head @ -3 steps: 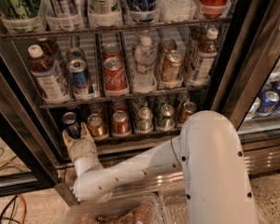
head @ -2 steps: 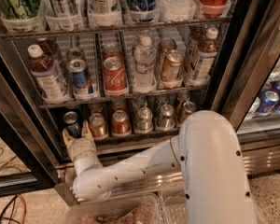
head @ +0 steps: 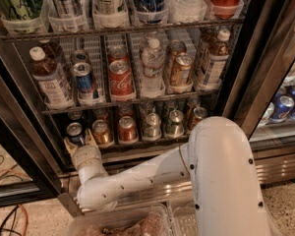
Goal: Pick pepsi can from bottom shelf of fridge
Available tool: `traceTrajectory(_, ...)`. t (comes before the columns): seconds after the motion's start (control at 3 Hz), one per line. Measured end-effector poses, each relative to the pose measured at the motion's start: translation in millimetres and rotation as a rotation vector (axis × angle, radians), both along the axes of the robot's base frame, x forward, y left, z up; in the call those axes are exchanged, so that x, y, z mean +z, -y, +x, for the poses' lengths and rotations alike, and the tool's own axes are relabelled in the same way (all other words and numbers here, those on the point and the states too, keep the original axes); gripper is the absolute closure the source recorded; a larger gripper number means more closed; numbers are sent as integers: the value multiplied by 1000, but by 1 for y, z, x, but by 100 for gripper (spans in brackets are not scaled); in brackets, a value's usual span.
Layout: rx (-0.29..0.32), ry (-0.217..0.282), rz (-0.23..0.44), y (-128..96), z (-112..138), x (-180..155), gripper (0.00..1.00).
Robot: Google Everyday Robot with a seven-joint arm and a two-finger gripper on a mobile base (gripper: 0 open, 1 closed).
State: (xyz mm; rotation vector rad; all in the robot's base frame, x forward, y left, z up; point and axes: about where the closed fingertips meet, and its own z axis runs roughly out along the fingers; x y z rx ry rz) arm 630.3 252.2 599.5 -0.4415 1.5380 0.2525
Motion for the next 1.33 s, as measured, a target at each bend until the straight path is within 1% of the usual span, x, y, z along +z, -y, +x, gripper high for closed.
traceTrajectory(0.67,2,-1,0,-1,1,-1,92)
traceTrajectory(1.0,7,-4,4,-4,-11,7,100)
traceTrajectory(1.33,8,-4,4,-4,-9,7,100)
